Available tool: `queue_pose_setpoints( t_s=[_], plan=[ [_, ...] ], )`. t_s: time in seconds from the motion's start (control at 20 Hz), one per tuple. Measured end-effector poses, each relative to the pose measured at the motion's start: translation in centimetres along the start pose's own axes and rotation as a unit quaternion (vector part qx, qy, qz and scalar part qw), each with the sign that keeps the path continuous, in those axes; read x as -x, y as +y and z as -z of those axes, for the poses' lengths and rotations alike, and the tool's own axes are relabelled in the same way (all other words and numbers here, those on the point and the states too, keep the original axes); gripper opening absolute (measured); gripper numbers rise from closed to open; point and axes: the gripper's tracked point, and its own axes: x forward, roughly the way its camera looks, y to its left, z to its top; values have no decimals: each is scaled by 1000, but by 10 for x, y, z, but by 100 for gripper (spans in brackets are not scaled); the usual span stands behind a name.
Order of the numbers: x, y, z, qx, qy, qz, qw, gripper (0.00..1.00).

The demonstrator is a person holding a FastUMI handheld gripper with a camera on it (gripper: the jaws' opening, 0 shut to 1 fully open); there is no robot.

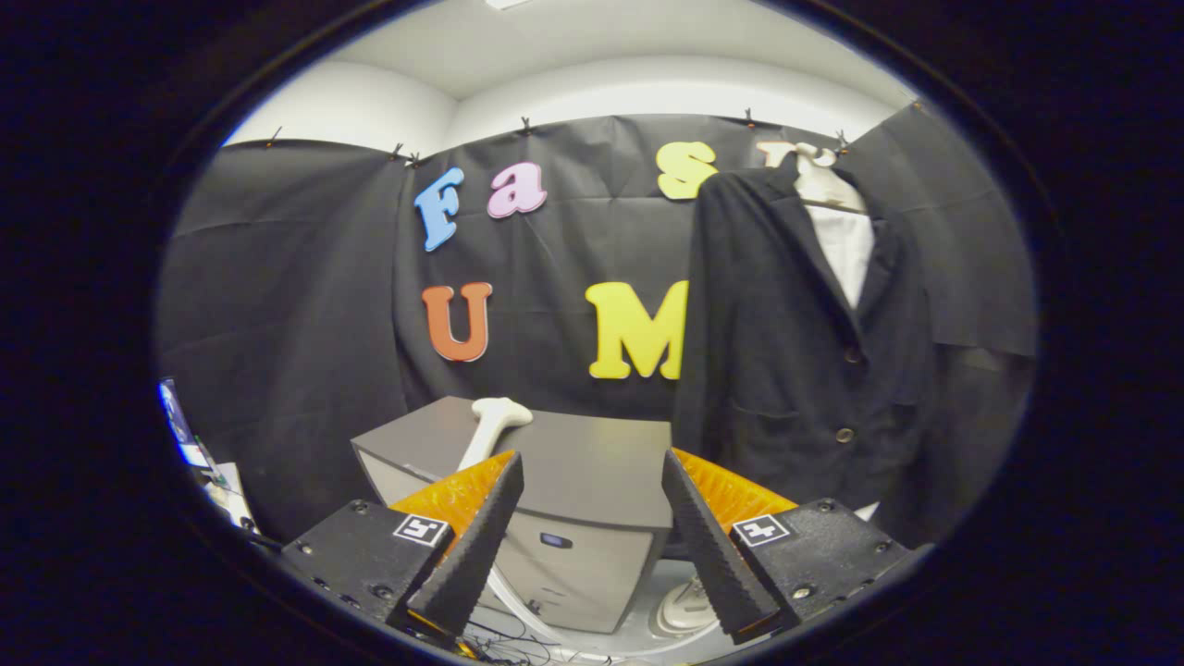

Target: Iron the clothes twice with a garment steamer, once on the left side and once on the right side.

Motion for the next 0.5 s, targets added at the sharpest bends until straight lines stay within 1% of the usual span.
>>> queue_pose_setpoints(
  t_s=[0.15, 0.3, 0.5],
  plan=[
    [-55, 43, 2, 6, 23, -44, 999, 97],
    [-112, 87, 16, 12, 58, -82, 995, 97],
    [-171, 124, 48, 26, 110, -109, 988, 96]
  ],
)
